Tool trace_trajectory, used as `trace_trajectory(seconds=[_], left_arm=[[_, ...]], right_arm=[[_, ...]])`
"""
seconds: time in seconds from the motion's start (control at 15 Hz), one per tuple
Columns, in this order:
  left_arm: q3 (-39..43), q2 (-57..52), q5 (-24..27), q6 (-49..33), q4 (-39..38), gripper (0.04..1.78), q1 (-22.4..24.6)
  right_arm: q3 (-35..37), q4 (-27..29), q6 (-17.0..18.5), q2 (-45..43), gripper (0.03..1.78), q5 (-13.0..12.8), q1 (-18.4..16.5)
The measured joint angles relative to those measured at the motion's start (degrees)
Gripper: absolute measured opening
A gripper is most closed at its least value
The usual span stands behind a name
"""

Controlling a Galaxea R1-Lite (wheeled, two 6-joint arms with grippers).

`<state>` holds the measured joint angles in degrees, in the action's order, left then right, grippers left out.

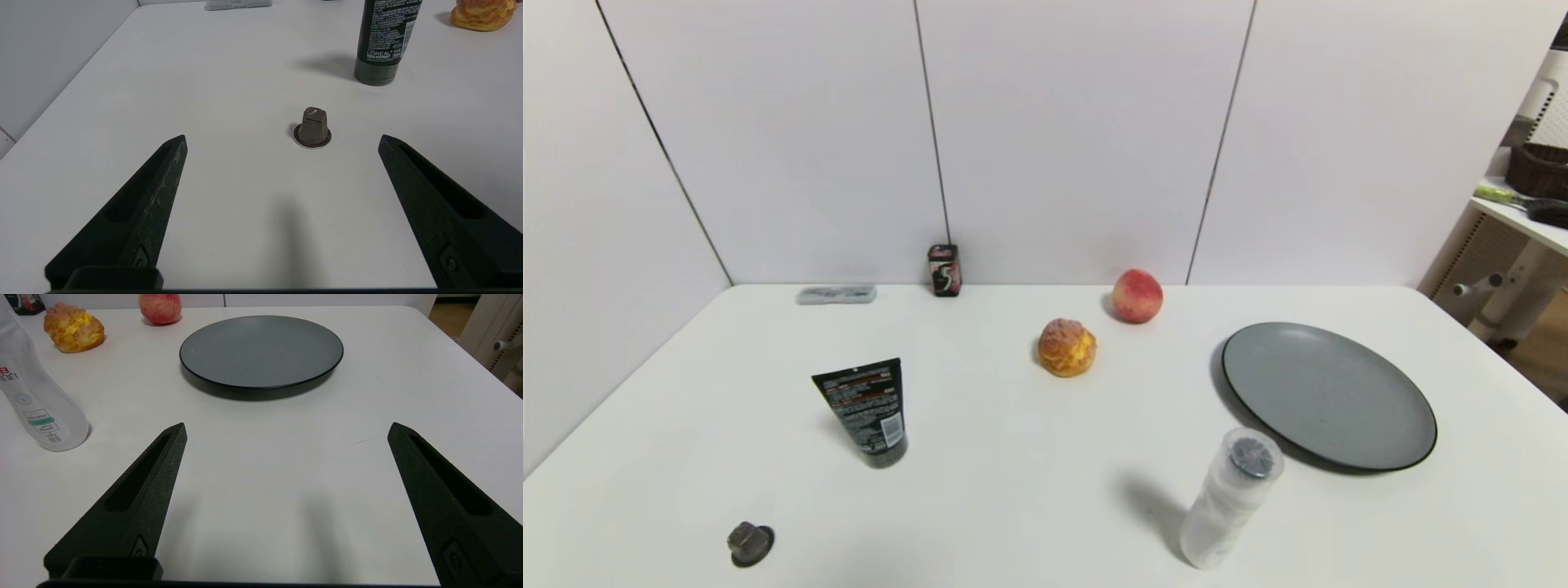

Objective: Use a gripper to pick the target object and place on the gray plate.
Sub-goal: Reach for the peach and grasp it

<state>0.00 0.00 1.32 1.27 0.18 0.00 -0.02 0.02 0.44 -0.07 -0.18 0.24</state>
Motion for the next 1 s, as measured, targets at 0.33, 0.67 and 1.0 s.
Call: trace_trajectory(seconds=[0.33,0.67,1.0], left_arm=[[0.0,0.0,0.0,0.02,0.0,1.69,0.0],[0.0,0.0,-0.02,0.02,0.0,1.69,0.0],[0.0,0.0,0.0,0.05,0.0,1.69,0.0]], right_arm=[[-2.72,2.26,-0.17,2.55,1.7,0.09,0.0],[-15.13,2.73,-0.34,17.07,1.7,0.4,1.4],[-30.27,4.9,-0.22,38.61,1.7,1.11,3.74]])
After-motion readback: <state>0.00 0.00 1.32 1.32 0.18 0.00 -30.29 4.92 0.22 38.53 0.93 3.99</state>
